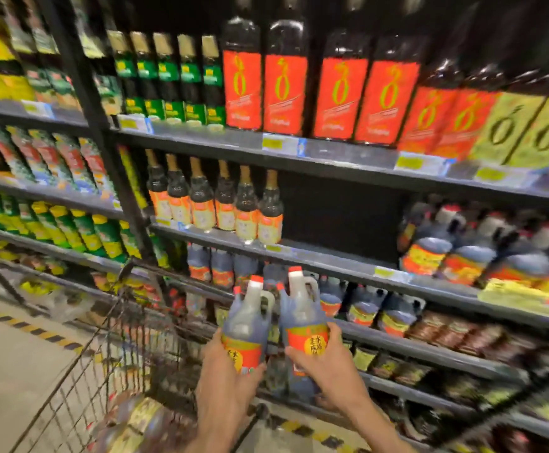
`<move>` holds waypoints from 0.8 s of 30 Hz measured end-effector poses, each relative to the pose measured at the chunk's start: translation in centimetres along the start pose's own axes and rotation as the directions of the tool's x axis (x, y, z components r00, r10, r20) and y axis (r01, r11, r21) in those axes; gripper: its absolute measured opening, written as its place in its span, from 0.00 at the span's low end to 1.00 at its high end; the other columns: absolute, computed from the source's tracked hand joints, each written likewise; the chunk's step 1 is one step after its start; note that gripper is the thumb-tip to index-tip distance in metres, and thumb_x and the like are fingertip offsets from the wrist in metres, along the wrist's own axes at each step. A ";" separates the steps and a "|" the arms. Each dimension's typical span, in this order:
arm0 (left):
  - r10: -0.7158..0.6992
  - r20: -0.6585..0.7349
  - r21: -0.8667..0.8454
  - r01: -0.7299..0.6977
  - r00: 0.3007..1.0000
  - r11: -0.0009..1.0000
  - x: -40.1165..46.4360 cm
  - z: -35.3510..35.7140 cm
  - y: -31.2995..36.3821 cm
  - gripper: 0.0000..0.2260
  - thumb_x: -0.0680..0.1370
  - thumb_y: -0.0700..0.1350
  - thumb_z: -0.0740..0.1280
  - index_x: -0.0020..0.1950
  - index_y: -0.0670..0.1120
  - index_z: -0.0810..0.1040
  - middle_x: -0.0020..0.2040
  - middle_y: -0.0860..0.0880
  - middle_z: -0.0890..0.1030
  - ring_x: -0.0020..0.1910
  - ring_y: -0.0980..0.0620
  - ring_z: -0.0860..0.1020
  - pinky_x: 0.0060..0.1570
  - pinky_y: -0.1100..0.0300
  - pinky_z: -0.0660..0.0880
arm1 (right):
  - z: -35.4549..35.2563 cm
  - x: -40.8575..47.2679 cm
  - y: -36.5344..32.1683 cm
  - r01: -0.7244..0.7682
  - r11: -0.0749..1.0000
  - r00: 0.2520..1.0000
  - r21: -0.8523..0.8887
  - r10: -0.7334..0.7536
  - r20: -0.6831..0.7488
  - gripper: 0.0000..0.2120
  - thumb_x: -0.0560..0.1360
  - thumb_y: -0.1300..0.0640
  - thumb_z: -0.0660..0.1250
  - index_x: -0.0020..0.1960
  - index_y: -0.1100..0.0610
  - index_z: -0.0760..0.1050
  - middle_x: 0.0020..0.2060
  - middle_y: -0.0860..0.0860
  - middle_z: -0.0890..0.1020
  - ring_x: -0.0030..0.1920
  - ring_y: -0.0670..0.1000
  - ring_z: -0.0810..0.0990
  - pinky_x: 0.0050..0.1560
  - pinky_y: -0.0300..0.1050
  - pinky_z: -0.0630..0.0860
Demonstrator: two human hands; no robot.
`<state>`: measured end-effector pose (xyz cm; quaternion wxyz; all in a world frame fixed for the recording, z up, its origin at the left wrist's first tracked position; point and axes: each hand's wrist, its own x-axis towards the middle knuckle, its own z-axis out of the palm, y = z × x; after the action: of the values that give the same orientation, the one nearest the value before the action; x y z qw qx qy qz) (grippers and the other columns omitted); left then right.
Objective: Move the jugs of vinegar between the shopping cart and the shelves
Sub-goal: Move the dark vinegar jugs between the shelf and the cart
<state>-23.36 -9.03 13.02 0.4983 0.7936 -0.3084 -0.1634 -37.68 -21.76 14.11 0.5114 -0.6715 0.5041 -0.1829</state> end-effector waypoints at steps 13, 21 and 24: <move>0.137 0.185 0.091 -0.155 0.973 0.984 1.7 15.4 8.5 0.39 0.62 0.56 0.81 0.70 0.54 0.68 0.62 0.55 0.76 0.60 0.50 0.78 0.53 0.55 0.75 | -16.9 0.8 5.7 -0.042 0.991 0.976 0.127 0.068 -0.208 0.34 0.66 0.40 0.80 0.64 0.45 0.67 0.47 0.44 0.84 0.44 0.43 0.84 0.51 0.51 0.82; 0.233 0.211 0.018 -0.242 0.949 0.970 11.1 18.7 13.0 0.29 0.64 0.56 0.80 0.57 0.68 0.67 0.52 0.61 0.78 0.49 0.60 0.79 0.48 0.49 0.80 | -17.8 6.1 3.4 -0.010 0.981 0.964 0.193 0.061 -0.260 0.33 0.68 0.41 0.80 0.66 0.45 0.66 0.51 0.44 0.82 0.48 0.42 0.83 0.44 0.38 0.78; 0.241 0.222 0.000 -0.248 0.945 0.969 15.1 19.8 14.6 0.37 0.62 0.62 0.78 0.66 0.60 0.65 0.61 0.57 0.77 0.56 0.54 0.79 0.52 0.46 0.80 | -17.9 8.6 2.1 -0.005 0.975 0.957 0.220 0.069 -0.281 0.33 0.69 0.40 0.79 0.67 0.45 0.66 0.52 0.44 0.82 0.49 0.43 0.83 0.46 0.40 0.78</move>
<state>-27.95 -37.12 17.84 0.4662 0.7332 -0.4601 -0.1830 -48.63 -38.11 17.29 0.5064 -0.5683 0.5625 -0.3227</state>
